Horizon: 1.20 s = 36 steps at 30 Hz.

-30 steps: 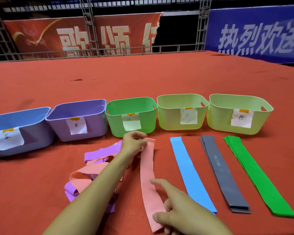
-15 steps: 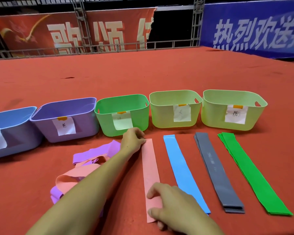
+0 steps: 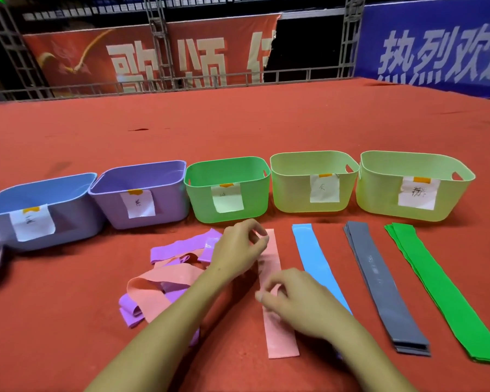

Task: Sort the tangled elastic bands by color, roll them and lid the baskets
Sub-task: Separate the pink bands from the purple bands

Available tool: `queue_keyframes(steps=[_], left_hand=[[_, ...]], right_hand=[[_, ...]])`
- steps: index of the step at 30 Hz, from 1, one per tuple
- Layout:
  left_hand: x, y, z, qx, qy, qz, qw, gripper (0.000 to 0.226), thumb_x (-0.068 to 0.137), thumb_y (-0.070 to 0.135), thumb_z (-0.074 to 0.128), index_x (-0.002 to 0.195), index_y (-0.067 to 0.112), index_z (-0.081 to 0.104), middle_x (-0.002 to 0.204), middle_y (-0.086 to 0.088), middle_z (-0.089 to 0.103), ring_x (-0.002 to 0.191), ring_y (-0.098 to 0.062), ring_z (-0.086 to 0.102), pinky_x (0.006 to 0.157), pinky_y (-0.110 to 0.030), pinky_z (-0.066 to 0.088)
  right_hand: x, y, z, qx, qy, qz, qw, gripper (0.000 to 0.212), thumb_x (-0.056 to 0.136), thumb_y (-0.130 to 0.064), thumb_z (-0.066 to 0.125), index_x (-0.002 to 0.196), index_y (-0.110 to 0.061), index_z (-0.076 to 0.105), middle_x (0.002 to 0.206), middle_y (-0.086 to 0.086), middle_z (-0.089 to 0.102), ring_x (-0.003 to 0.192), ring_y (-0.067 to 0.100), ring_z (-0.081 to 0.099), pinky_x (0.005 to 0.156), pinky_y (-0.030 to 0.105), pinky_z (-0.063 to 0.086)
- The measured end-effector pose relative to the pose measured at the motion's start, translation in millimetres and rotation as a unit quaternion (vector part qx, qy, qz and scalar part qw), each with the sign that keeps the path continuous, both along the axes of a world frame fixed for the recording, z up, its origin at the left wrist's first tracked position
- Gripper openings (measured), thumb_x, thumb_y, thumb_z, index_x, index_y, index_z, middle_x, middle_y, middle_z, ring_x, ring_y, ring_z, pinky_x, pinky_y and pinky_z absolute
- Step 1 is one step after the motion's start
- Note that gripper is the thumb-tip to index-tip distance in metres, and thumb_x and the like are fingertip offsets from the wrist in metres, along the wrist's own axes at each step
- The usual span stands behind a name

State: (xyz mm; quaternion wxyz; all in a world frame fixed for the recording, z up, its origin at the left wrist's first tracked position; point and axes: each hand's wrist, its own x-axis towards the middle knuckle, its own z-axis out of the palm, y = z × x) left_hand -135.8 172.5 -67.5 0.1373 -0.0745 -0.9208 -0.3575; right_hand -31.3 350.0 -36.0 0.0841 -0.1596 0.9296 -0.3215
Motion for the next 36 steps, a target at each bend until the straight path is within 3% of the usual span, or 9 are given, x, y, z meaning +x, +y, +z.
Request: queue_keyframes(steps=[4, 8, 13, 16, 22, 25, 30, 33, 36], left_hand=[[42.5, -36.7, 11.1, 0.008, 0.027, -0.014, 1.0, 0.01, 0.087, 0.04, 0.067, 0.09, 0.032, 0.071, 0.073, 0.02, 0.074, 0.065, 0.001, 0.066, 0.071, -0.034, 0.058], [73.0, -82.4, 24.7, -0.005, 0.016, -0.015, 1.0, 0.014, 0.087, 0.045, 0.073, 0.093, 0.032, 0.074, 0.079, 0.02, 0.074, 0.065, 0.0, 0.066, 0.069, -0.031, 0.056], [91.4, -110.0, 14.6, -0.185, -0.066, 0.026, 0.98, 0.031, 0.081, 0.064, 0.079, 0.1, 0.04, 0.072, 0.093, 0.023, 0.073, 0.088, 0.005, 0.066, 0.07, -0.029, 0.049], [88.4, -104.6, 2.9, -0.264, -0.055, 0.042, 0.962, 0.044, 0.078, 0.077, 0.069, 0.099, 0.039, 0.069, 0.095, 0.015, 0.069, 0.093, -0.007, 0.066, 0.066, -0.032, 0.045], [84.2, -95.6, 1.6, -0.306, -0.057, 0.05, 0.949, 0.024, 0.085, 0.053, 0.066, 0.098, 0.032, 0.067, 0.102, 0.007, 0.066, 0.097, -0.019, 0.067, 0.067, -0.034, 0.041], [83.0, -97.3, 5.2, -0.298, -0.069, 0.052, 0.951, 0.024, 0.082, 0.043, 0.061, 0.1, 0.031, 0.072, 0.099, 0.006, 0.07, 0.094, -0.019, 0.069, 0.065, -0.033, 0.044], [88.2, -110.5, 34.7, -0.195, -0.062, 0.031, 0.978, 0.014, 0.09, 0.042, 0.063, 0.097, 0.032, 0.07, 0.1, 0.016, 0.071, 0.094, -0.008, 0.066, 0.074, -0.033, 0.051], [97.1, -121.1, 53.3, -0.073, -0.039, -0.047, 0.995, 0.008, 0.1, 0.038, 0.063, 0.099, 0.033, 0.069, 0.098, 0.016, 0.072, 0.092, -0.005, 0.067, 0.082, -0.038, 0.056], [105.6, -125.0, 71.4, 0.046, 0.001, -0.108, 0.993, 0.008, 0.108, 0.026, 0.063, 0.104, 0.026, 0.07, 0.097, 0.012, 0.075, 0.09, -0.007, 0.07, 0.081, -0.034, 0.057]], right_hand=[[-11.8, -28.9, -1.9, -0.101, 0.043, -0.03, 0.994, 0.024, 0.088, -0.053, 0.063, 0.085, -0.031, 0.07, 0.062, -0.015, 0.066, 0.063, 0.009, 0.064, 0.071, 0.041, 0.058], [-20.5, -62.7, -7.3, -0.157, 0.017, -0.034, 0.987, 0.016, 0.095, -0.038, 0.066, 0.084, -0.026, 0.068, 0.062, -0.007, 0.072, 0.054, 0.009, 0.069, 0.069, 0.041, 0.061], [-30.9, -88.2, -15.2, -0.166, 0.0, -0.043, 0.985, 0.013, 0.094, -0.035, 0.063, 0.086, -0.026, 0.068, 0.066, -0.004, 0.075, 0.057, 0.015, 0.07, 0.065, 0.047, 0.063], [-37.8, -92.1, -20.7, -0.17, -0.002, -0.054, 0.984, 0.013, 0.09, -0.039, 0.062, 0.086, -0.028, 0.068, 0.067, -0.004, 0.075, 0.059, 0.015, 0.07, 0.065, 0.048, 0.063], [-42.1, -90.7, -26.0, -0.209, -0.019, -0.066, 0.975, 0.011, 0.096, -0.024, 0.065, 0.087, -0.023, 0.07, 0.068, 0.003, 0.074, 0.052, 0.021, 0.069, 0.051, 0.038, 0.057], [-42.3, -91.4, -27.3, -0.227, -0.03, -0.068, 0.971, 0.011, 0.098, -0.019, 0.066, 0.088, -0.019, 0.071, 0.068, 0.004, 0.075, 0.052, 0.017, 0.066, 0.048, 0.032, 0.054], [-44.3, -93.6, -27.8, -0.264, 0.013, -0.076, 0.962, 0.011, 0.097, -0.019, 0.07, 0.089, -0.023, 0.075, 0.078, -0.007, 0.076, 0.063, 0.004, 0.066, 0.062, 0.027, 0.05], [-40.2, -99.8, -21.7, -0.335, 0.016, -0.063, 0.94, 0.009, 0.101, -0.024, 0.07, 0.109, -0.025, 0.074, 0.101, -0.016, 0.077, 0.092, 0.002, 0.072, 0.08, 0.032, 0.059], [-31.1, -105.5, -15.1, -0.385, 0.009, -0.001, 0.923, 0.034, 0.097, -0.036, 0.073, 0.129, -0.027, 0.067, 0.126, -0.01, 0.072, 0.12, 0.009, 0.068, 0.098, 0.037, 0.06]])
